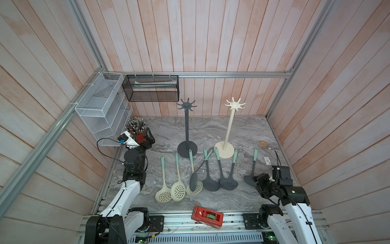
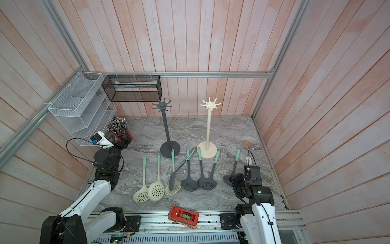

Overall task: Hang the skimmer on the kitchen utensil rack
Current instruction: Pick up the skimmer from the center of the board.

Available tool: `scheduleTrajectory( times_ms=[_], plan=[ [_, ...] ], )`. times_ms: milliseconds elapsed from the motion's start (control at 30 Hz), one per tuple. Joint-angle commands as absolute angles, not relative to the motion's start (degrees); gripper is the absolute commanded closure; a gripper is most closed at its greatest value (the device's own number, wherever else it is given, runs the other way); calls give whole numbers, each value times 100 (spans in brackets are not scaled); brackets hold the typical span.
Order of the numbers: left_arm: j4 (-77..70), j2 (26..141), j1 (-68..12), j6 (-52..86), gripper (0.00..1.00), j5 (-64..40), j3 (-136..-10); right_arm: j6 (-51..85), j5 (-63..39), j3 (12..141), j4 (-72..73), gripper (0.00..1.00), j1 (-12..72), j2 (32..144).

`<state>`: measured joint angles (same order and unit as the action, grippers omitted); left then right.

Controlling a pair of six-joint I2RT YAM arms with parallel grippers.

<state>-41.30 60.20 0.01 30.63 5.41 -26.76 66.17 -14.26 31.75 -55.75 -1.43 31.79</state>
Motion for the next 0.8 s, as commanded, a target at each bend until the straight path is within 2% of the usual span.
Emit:
scheduleTrajectory(
  times_ms=[0,500,700,767],
  plan=[
    [-4254,6047,50,2968,0,608,-2593,6983,-1634,2935,-5393,43,-145,3201],
    [-4315,6082,69,3029,0,554,-2584,7198,-1144,2411,-4477,45,-149,3524],
    [-4315,6039,79,3038,0,567,-2567,7294,-1007,2155,-4075,52,-149,3609],
    [-4313,6022,81,3036,0,580,-2559,7295,-1019,2068,-3933,58,-149,3671]
  ],
)
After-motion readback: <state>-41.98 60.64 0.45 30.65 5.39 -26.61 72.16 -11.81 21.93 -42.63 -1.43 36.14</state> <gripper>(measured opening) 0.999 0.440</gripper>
